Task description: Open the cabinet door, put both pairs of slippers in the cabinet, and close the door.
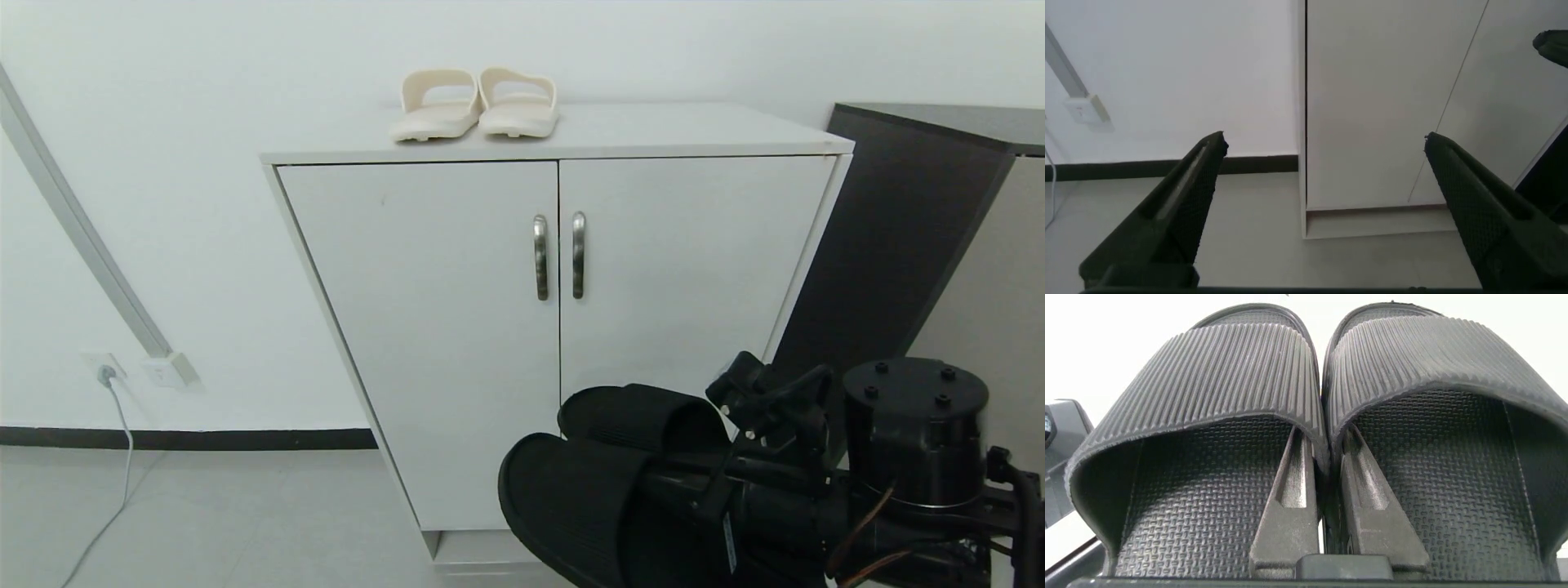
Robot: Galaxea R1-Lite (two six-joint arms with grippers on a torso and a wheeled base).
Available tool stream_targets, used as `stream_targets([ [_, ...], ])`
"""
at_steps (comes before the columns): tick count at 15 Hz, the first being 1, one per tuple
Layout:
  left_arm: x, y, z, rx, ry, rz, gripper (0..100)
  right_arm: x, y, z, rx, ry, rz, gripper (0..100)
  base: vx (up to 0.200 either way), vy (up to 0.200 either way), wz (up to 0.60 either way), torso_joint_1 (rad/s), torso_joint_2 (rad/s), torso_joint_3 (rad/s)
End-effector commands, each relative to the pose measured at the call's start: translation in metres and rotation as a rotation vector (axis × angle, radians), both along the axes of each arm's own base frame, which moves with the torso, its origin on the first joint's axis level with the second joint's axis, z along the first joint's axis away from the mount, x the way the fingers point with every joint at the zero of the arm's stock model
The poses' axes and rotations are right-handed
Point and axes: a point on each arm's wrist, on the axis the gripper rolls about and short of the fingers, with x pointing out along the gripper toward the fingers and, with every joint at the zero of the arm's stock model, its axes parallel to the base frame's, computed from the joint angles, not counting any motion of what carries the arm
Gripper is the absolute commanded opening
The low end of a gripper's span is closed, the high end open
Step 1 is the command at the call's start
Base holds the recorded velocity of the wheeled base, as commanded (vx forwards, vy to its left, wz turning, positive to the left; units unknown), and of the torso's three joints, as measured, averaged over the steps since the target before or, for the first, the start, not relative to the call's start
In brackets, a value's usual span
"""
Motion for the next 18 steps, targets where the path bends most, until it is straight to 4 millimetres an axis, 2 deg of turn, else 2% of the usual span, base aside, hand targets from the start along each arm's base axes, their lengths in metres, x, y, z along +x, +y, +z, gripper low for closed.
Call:
stream_targets([
  [1, 0.0, 0.0, 0.0, 0.001, 0.002, 0.001, 100, -0.001, -0.001, 0.0, -0.001, 0.001, 0.002, 0, 0.0, 0.0, 0.0, -0.041, 0.44, 0.393],
  [5, 0.0, 0.0, 0.0, 0.001, 0.002, 0.001, 100, -0.001, -0.001, -0.003, -0.008, 0.007, 0.0, 0, 0.0, 0.0, 0.0, -0.007, 0.26, 0.245],
  [14, 0.003, 0.0, 0.003, 0.03, 0.032, -0.015, 100, -0.002, -0.002, -0.005, 0.008, -0.03, 0.0, 0, 0.0, 0.0, 0.0, 0.0, 0.01, 0.005],
  [16, 0.001, 0.0, 0.047, -0.048, -0.025, -0.057, 100, -0.003, -0.003, -0.008, 0.004, -0.046, 0.01, 0, 0.0, 0.0, 0.0, 0.0, 0.0, 0.0],
  [17, 0.011, -0.001, 0.08, -0.12, 0.004, -0.098, 100, -0.003, -0.003, -0.009, 0.002, -0.043, 0.011, 0, 0.0, 0.0, 0.0, 0.0, 0.0, 0.0],
  [18, 0.025, -0.002, 0.089, -0.122, 0.055, -0.136, 100, -0.003, -0.003, -0.009, 0.002, -0.043, 0.011, 0, 0.0, 0.0, 0.0, 0.0, 0.0, 0.0],
])
